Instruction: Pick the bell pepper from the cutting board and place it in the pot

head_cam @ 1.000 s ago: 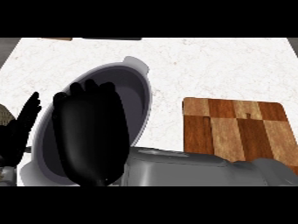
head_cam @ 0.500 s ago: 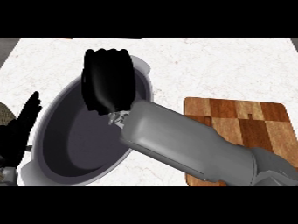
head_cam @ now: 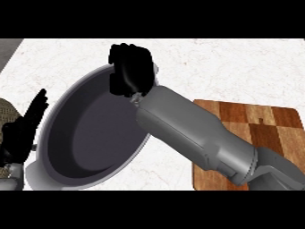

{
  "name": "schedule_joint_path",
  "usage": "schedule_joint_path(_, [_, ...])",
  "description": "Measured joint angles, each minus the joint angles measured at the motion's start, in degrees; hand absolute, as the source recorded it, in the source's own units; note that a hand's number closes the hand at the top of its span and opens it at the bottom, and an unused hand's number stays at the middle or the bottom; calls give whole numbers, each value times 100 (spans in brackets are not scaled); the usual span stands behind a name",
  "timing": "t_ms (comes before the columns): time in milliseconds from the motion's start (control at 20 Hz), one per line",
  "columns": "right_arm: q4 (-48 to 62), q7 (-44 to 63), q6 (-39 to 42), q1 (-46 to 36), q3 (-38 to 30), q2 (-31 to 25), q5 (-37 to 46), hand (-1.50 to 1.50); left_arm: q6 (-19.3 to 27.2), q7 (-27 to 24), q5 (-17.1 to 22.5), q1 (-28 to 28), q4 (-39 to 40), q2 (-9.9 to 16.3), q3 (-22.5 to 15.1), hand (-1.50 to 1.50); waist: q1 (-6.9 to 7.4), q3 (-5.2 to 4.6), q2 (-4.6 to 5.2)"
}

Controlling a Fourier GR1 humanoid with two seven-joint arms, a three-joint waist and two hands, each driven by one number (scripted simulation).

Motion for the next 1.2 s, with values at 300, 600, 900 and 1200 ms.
schedule_joint_path(300, [425, -860, -444, -2, -97, 2, -920, -150, -20, 56, -54, -120, 69, -23, -10, 0, 58, -2, 16])
schedule_joint_path(600, [294, -1641, -1390, 55, -242, 3, -1469, -150, -9, 99, -72, -96, 28, -45, 22, 0, 41, 2, 1])
schedule_joint_path(900, [-320, -2340, -2241, 236, -601, -2, -2242, -150, -74, 6, -24, -40, 22, -9, 112, 0, -40, 20, -32])
schedule_joint_path(1200, [-868, -2919, -1945, 680, -958, 1, -2910, -150, -65, -29, -28, 241, -106, -3, 245, 0, -258, 19, -89])
